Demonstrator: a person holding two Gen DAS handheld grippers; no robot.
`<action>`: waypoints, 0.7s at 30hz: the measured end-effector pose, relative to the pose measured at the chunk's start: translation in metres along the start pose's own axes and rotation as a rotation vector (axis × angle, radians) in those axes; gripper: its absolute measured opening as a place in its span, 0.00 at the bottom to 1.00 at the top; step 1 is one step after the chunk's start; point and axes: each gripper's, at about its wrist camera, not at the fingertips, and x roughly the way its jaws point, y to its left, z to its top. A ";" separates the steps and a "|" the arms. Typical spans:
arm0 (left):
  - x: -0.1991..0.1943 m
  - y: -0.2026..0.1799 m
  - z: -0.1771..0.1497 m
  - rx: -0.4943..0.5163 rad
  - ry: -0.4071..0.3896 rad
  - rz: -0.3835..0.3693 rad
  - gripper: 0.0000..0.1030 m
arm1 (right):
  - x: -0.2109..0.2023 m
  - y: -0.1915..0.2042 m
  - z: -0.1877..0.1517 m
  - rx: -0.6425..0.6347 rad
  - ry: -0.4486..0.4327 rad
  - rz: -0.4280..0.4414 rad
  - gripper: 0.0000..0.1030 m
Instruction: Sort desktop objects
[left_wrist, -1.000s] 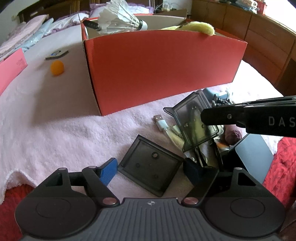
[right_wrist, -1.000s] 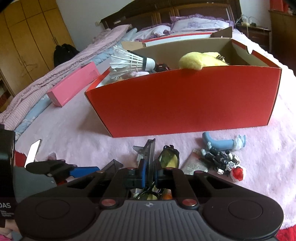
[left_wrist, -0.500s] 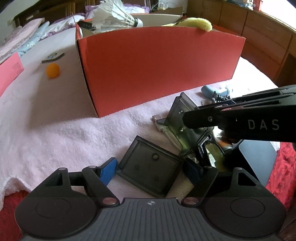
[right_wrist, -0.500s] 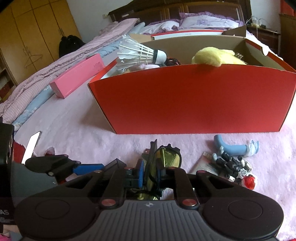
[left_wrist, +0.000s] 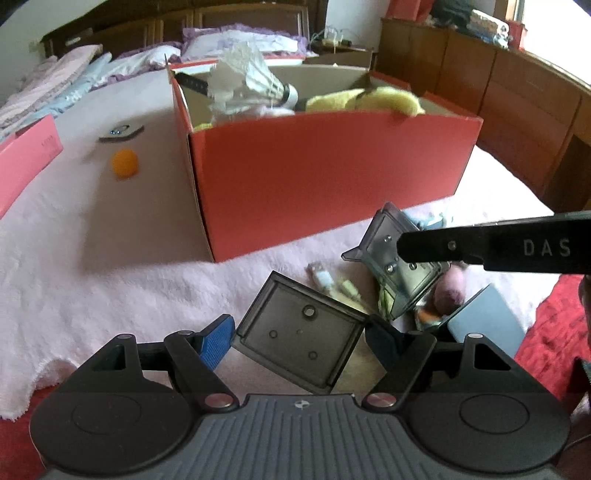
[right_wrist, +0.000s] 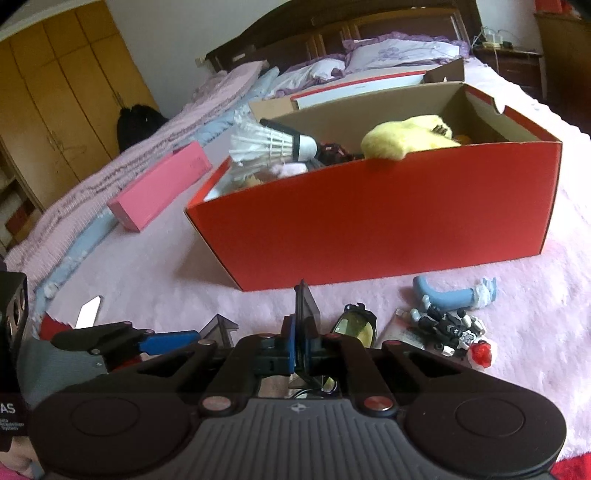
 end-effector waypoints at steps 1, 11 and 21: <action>-0.002 -0.001 0.002 -0.002 -0.004 -0.005 0.75 | -0.003 0.000 0.001 0.006 -0.006 0.004 0.06; -0.013 -0.011 0.021 0.004 -0.038 -0.027 0.75 | -0.030 -0.004 0.008 0.021 -0.069 0.009 0.05; -0.012 -0.012 0.025 -0.013 -0.011 -0.024 0.75 | -0.037 -0.006 0.010 0.037 -0.081 0.010 0.05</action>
